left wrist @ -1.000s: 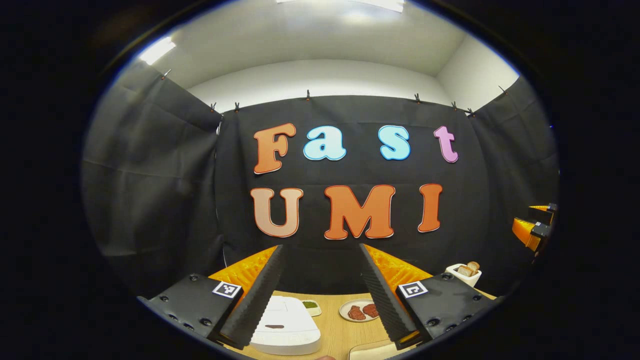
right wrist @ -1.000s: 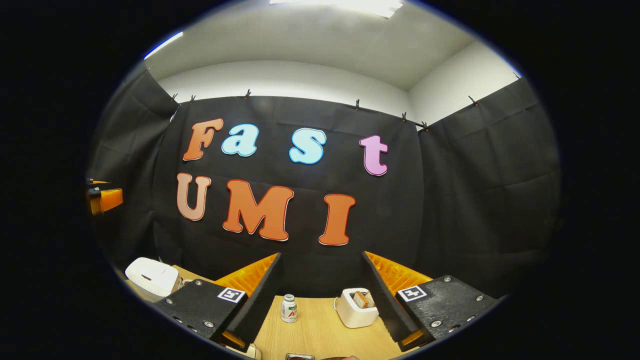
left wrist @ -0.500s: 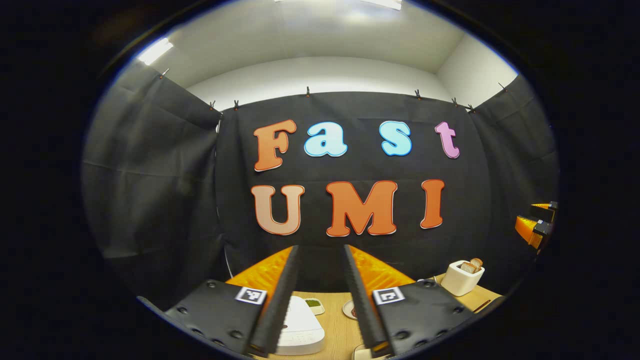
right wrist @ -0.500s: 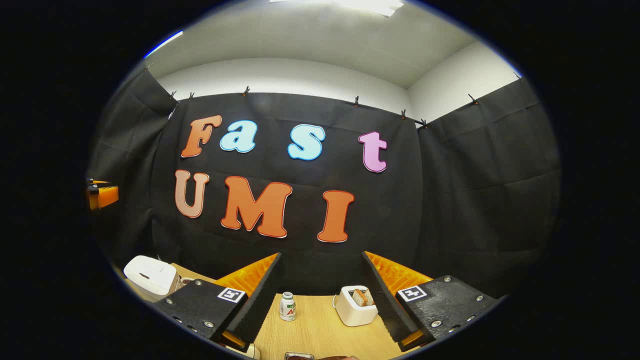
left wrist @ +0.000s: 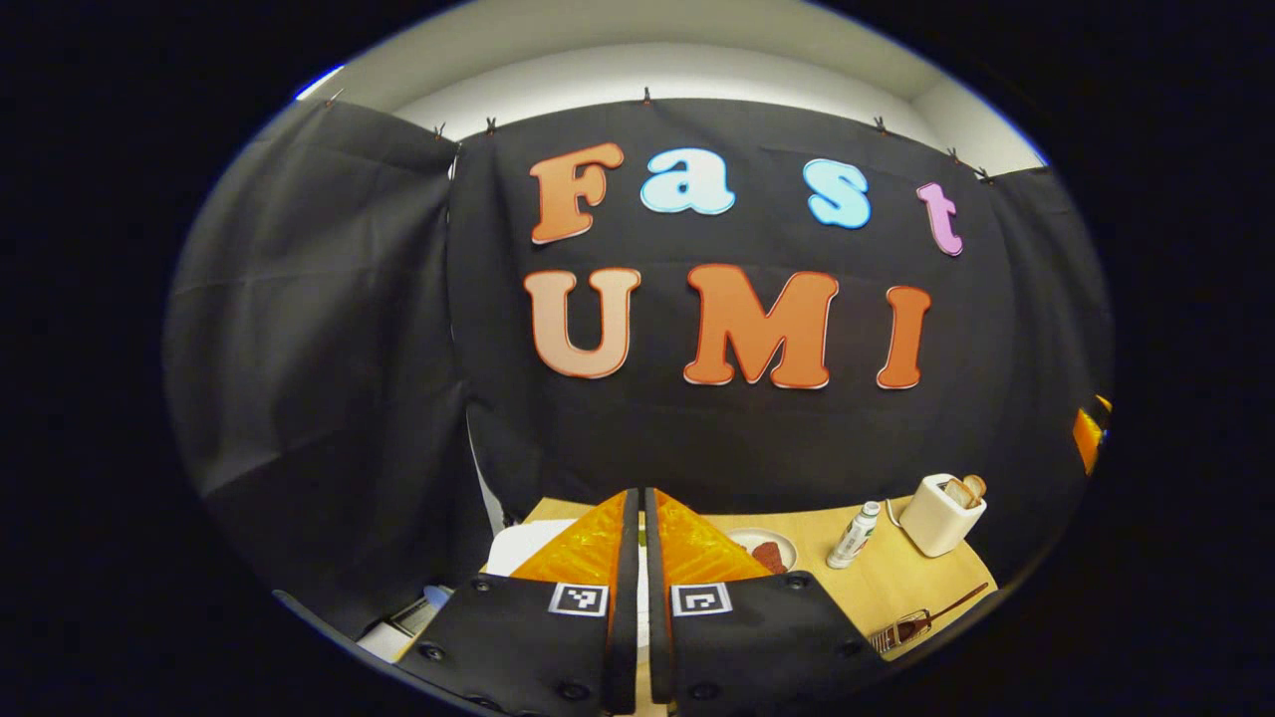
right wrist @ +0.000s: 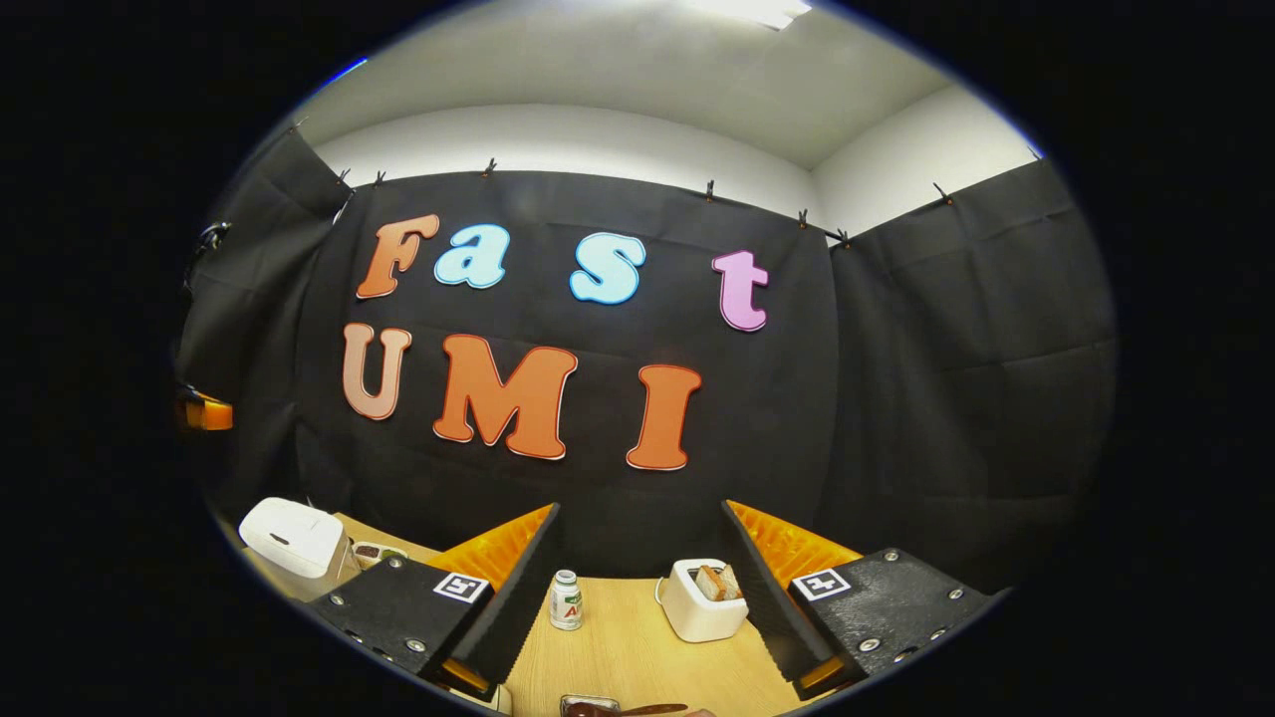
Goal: Close the left gripper, press the button to open the rice cooker; take a wooden spoon from the chopstick holder with the right hand, scoop a spoonful of rice and pour it into the rice cooker, then put the wooden spoon back into the chopstick holder.
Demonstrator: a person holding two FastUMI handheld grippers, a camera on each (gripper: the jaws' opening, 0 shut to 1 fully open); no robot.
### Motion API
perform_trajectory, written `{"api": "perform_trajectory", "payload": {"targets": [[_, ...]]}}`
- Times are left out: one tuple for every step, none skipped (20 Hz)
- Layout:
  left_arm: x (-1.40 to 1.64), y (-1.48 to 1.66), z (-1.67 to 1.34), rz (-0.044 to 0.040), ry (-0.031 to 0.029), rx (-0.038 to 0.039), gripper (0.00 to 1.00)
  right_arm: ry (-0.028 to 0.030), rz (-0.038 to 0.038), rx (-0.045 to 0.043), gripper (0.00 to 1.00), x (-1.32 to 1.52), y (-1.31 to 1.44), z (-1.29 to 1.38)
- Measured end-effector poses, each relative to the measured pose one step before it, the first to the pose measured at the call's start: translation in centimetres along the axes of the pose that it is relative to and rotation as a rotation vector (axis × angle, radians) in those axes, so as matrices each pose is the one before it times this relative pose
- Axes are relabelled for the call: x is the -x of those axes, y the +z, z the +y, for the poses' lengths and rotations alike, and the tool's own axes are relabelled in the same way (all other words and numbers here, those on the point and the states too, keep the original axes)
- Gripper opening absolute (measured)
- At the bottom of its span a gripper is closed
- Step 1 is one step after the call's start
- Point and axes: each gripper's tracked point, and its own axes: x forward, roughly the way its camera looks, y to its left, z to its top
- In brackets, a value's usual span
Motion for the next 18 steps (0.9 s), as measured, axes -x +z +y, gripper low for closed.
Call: {"api": "perform_trajectory", "payload": {"targets": [[-0.833, -1.255, 0.751, 0.04897, 0.00606, 0.01846, 0.08, -0.00734, 0.00491, 0.00087, 0.95, 0.142, -0.133, -0.082], [-0.86, -1.254, 0.584, 0.05048, 0.00169, 0.0206, 0.1, -0.01048, 0.0075, 0.00191, 0.95, 0.233, -0.347, -0.349], [-0.808, -1.008, 0.472, 0.04646, 0.00003, 0.01948, 0.1, -0.01322, 0.00756, 0.0032, 0.95, 0.164, -0.37, -0.299], [-1.094, -1.038, 0.459, 0.05198, 0.00294, 0.01671, 0.09, -0.01648, 0.01055, 0.00271, 0.95, 0.054, -0.333, -0.39], [-0.838, -0.959, 0.641, 0.04552, 0.00287, 0.01606, 0.08, -0.0141, 0.01061, -0.00003, 0.95, 0.172, -0.34, -0.312], [-1.067, -1.155, 0.745, 0.04247, 0.00467, 0.01598, 0.06, -0.01569, 0.01131, -0.00232, 0.95, 0.16, -0.489, -0.259], [-0.996, -0.88, 0.575, 0.04446, 0.00482, 0.01807, 0.05, -0.01282, 0.01151, -0.00454, 0.95, 0.227, -0.337, -0.253], [-0.927, -0.633, 0.534, 0.03683, -0.00366, 0.01821, 0.05, -0.01413, 0.01143, -0.00453, 0.95, 0.231, -0.396, -0.305], [-0.957, -0.549, 0.389, 0.03772, -0.00397, 0.01899, 0.08, -0.01391, 0.01097, -0.00396, 0.95, 0.149, -0.384, -0.223], [-1.114, -0.663, 0.595, 0.03607, -0.00307, 0.01559, 0.06, -0.01455, 0.00967, -0.00333, 0.95, 0.051, -0.311, -0.208], [-1.177, -0.612, 0.614, 0.0345, 0.00137, 0.01078, 0.05, -0.01587, 0.00857, -0.00291, 0.95, 0.22, -0.371, -0.406], [-1.225, -0.813, 0.686, 0.03923, 0.0053, 0.01216, 0.06, -0.01372, 0.00876, -0.00178, 0.95, 0.187, -0.314, -0.214], [-1.155, -0.732, 0.092, 0.03449, -0.00931, 0.02172, 0.06, -0.01328, 0.00902, -0.00061, 0.95, 0.097, -0.321, -0.153], [-1.121, -0.825, 0.096, 0.04347, -0.00699, 0.02638, 0.06, -0.0101, 0.01043, 0.00128, 0.95, 0.135, -0.378, -0.095], [-0.828, -0.457, 0.054, 0.02525, -0.01483, 0.02451, 0.06, -0.00893, 0.00816, 0.00225, 0.95, 0.244, -0.357, -0.207], [-0.843, -0.243, 0.54, 0.02709, -0.00852, 0.01514, 0.05, -0.00812, 0.00814, 0.00277, 0.95, 0.123, -0.285, -0.047], [-0.537, -0.218, 0.469, 0.0208, -0.00326, 0.00796, 0.06, -0.00681, 0.00692, 0.00241, 0.95, 0.142, -0.249, 0.026], [-0.7, -0.137, 0.504, 0.01592, -0.00215, 0.00368, 0.06, -0.00578, 0.00791, 0.00231, 0.95, 0.002, -0.256, 0.093]]}}
